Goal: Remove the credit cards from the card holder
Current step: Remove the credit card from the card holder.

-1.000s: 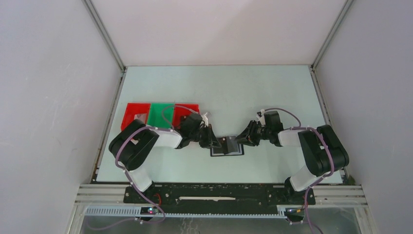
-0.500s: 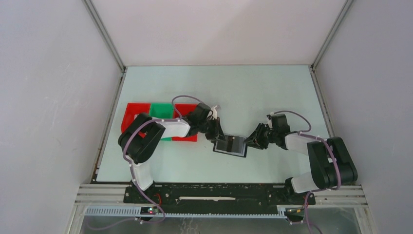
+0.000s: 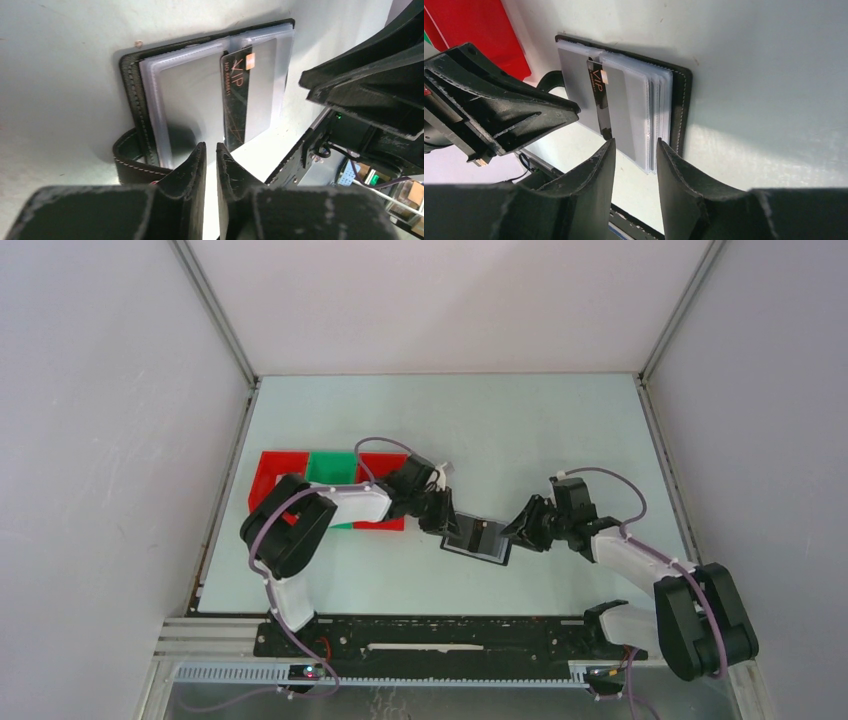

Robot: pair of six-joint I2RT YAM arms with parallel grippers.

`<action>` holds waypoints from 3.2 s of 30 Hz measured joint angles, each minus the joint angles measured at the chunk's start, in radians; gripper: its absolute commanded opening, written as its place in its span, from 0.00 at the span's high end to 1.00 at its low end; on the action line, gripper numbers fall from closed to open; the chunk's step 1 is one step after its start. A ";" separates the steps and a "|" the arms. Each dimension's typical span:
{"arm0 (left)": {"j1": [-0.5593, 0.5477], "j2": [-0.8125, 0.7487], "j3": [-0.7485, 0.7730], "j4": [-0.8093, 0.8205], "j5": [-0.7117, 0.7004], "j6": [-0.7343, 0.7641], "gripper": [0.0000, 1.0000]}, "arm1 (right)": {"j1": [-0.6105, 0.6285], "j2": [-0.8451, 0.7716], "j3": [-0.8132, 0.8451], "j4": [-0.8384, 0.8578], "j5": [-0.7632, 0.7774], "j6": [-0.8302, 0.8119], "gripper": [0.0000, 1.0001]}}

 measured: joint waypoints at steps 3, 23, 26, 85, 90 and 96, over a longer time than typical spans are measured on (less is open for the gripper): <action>-0.017 -0.003 0.011 -0.006 -0.006 -0.009 0.71 | 0.030 0.002 0.002 0.002 0.005 0.020 0.56; -0.030 0.018 0.026 0.020 -0.021 -0.060 0.61 | 0.082 0.149 0.034 0.106 -0.031 0.077 0.57; -0.030 0.025 0.034 0.034 -0.023 -0.060 0.61 | 0.085 0.186 0.044 0.146 -0.043 0.090 0.59; 0.017 0.002 -0.045 0.147 -0.017 -0.080 0.58 | 0.190 0.271 0.097 0.225 0.027 0.106 0.58; 0.018 -0.004 -0.056 0.166 -0.011 -0.087 0.50 | 0.188 0.275 0.098 0.229 0.023 0.107 0.58; 0.016 -0.026 -0.056 0.135 -0.043 -0.076 0.50 | 0.187 0.278 0.097 0.235 0.023 0.107 0.58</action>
